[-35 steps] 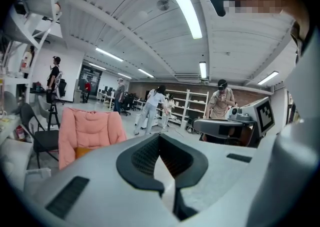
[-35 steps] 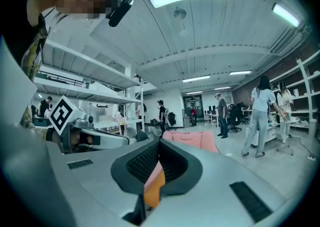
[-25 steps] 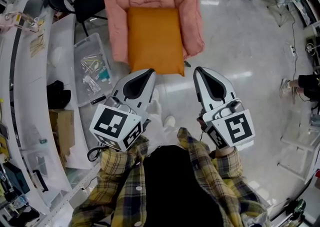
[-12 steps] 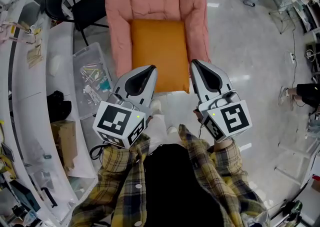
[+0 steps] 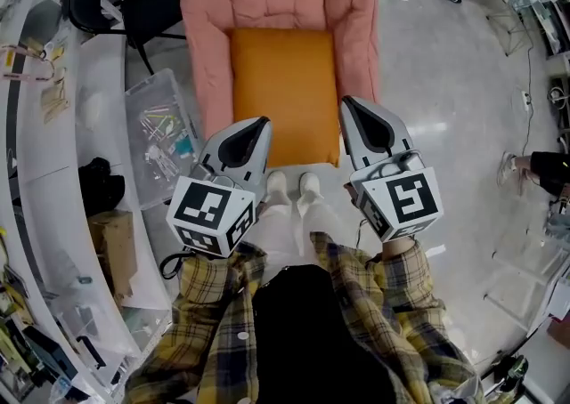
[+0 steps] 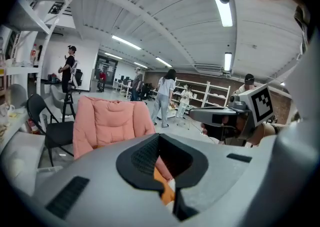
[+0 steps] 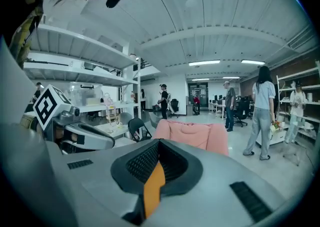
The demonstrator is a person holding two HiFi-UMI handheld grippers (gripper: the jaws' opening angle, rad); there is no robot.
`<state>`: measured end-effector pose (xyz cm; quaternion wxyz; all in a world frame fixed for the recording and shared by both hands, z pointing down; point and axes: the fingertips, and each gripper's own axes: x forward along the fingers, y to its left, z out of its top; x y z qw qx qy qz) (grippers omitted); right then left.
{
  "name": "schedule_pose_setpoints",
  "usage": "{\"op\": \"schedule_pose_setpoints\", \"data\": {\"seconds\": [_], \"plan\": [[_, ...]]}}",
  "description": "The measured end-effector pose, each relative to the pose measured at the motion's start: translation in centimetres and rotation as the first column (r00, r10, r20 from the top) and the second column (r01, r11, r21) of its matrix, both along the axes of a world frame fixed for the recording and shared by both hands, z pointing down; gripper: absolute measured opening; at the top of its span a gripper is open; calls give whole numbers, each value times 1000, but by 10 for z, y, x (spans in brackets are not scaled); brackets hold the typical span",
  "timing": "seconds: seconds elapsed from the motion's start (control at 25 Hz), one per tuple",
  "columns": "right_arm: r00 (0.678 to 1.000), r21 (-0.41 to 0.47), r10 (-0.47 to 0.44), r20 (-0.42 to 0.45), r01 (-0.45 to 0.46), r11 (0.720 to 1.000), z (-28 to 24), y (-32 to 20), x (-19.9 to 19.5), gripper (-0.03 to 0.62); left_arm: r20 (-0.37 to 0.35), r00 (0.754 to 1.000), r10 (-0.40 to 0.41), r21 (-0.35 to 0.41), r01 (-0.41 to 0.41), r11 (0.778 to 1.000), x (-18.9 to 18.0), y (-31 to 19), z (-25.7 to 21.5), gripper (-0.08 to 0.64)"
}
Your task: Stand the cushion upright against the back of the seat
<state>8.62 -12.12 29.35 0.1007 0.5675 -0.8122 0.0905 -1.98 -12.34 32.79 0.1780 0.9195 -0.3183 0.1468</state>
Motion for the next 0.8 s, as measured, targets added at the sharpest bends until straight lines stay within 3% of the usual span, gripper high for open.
{"op": "schedule_pose_setpoints", "data": {"seconds": [0.28,0.48,0.8], "plan": [[998,-76,-64,-3,64,995,45,-6,18,18,11,993,-116,-94,117,989,13,-5,55,3],[992,-147,-126,-15,122,982,84,-10,22,18,46,980,-195,-175,200,964,15,-3,104,5],[994,-232,-111,23,113,966,148,-14,21,18,134,960,-246,-266,274,924,-4,12,185,30]]}}
